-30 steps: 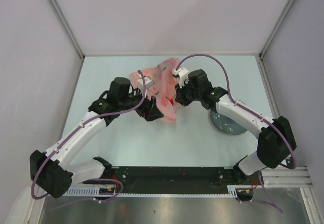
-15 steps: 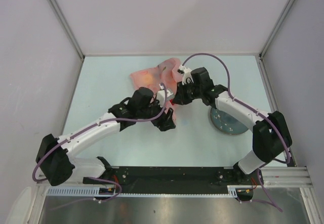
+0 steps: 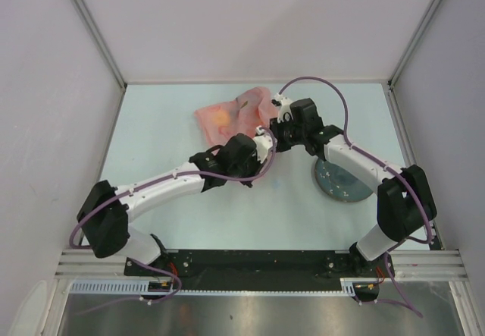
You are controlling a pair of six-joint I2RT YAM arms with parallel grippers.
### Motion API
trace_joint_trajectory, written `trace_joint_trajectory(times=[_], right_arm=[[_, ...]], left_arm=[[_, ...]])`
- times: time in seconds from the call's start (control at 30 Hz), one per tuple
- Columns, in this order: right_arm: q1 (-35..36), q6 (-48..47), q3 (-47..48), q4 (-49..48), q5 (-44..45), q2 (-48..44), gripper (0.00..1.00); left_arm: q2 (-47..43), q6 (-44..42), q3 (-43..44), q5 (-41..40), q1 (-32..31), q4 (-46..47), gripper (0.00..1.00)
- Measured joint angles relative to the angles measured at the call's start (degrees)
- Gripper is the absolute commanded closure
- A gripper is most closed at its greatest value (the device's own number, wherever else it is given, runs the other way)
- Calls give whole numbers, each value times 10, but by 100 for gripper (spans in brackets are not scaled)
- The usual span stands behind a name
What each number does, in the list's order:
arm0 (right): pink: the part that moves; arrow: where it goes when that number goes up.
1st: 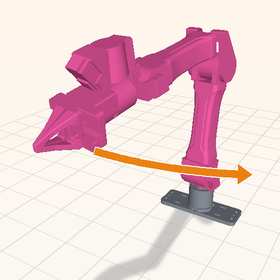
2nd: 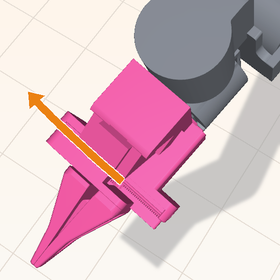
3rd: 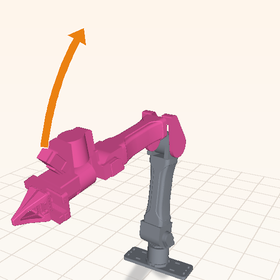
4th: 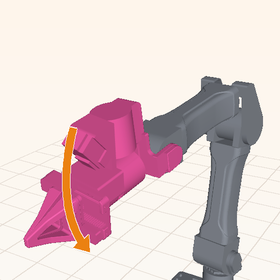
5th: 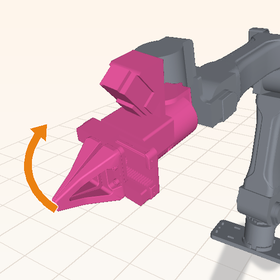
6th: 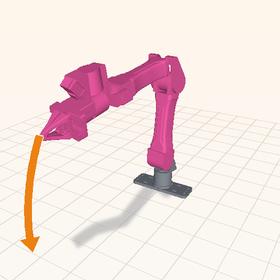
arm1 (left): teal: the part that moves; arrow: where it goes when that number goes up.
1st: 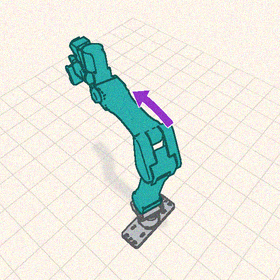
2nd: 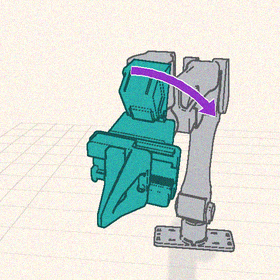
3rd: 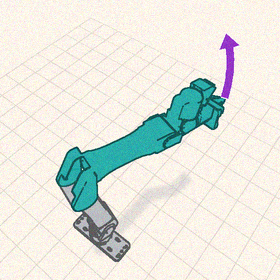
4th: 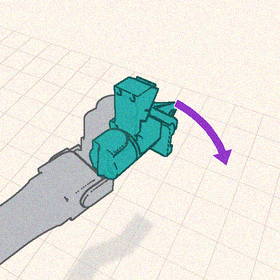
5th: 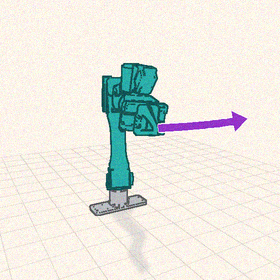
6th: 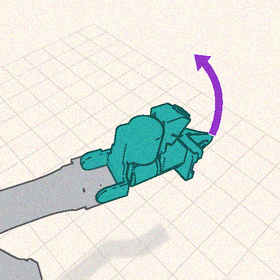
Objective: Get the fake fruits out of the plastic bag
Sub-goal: Adjust the plastic bag at the center of the board, then take out the fake fruit from the plastic bag.
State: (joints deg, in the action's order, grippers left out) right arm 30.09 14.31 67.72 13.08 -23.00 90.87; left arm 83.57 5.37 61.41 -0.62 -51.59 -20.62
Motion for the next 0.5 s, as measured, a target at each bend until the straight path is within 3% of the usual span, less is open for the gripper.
trace_joint_trajectory(times=[0.2,0.3,0.4,0.43,0.5], right_arm=[[3,-40,2,0,35,5,88],[14,-64,2,0,59,17,78],[30,-80,2,0,77,33,63],[35,-85,3,-2,82,40,47],[44,-90,7,-7,92,55,33]], left_arm=[[-66,5,-14,-7,90,-34,100],[-118,6,-16,-6,137,-41,100],[-153,6,-19,9,155,-39,100],[-162,6,-24,16,156,-35,100],[-169,6,-35,28,158,-30,100]])
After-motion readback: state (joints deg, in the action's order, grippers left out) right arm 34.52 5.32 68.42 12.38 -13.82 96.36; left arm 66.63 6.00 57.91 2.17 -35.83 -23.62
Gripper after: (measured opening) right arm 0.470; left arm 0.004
